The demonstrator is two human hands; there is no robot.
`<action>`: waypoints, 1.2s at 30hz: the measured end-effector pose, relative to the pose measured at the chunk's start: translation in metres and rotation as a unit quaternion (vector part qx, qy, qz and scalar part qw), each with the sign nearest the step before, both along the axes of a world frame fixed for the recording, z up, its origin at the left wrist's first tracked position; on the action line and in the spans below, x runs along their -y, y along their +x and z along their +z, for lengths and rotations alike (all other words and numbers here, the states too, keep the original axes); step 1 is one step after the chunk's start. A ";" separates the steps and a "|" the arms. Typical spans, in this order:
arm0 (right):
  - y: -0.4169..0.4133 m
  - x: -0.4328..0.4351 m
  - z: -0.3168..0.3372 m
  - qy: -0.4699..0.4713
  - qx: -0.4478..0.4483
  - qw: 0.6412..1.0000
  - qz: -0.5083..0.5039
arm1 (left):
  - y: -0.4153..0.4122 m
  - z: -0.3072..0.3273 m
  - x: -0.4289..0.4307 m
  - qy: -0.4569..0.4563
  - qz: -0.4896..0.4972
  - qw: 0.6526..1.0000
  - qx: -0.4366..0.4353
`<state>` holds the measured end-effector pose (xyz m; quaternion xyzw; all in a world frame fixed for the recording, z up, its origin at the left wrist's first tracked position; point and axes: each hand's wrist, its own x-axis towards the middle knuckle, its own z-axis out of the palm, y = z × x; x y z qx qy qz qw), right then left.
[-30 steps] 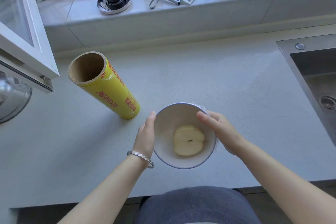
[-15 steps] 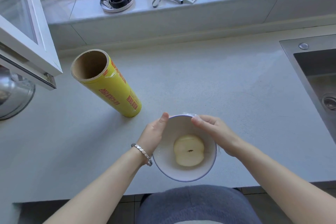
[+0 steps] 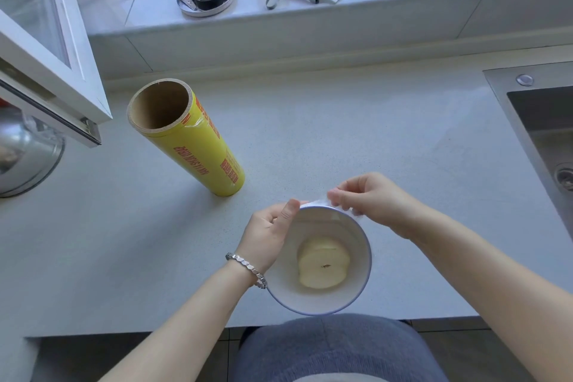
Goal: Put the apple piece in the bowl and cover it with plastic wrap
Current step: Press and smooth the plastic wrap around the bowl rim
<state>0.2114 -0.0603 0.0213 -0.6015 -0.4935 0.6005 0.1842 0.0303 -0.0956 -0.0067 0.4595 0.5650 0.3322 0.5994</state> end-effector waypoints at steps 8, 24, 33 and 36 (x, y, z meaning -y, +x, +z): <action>-0.015 -0.005 -0.006 0.040 0.095 0.994 0.025 | -0.003 0.002 0.001 0.038 -0.022 0.999 0.016; 0.000 0.003 0.006 0.128 -0.140 0.981 -0.045 | -0.011 0.004 -0.004 0.007 0.029 1.000 -0.002; -0.007 0.021 -0.004 -0.013 -0.122 0.989 0.077 | -0.009 0.005 -0.005 0.005 0.016 0.999 0.031; 0.003 0.034 -0.016 -0.077 -0.183 0.979 0.040 | -0.011 0.005 -0.006 0.035 0.067 0.997 0.019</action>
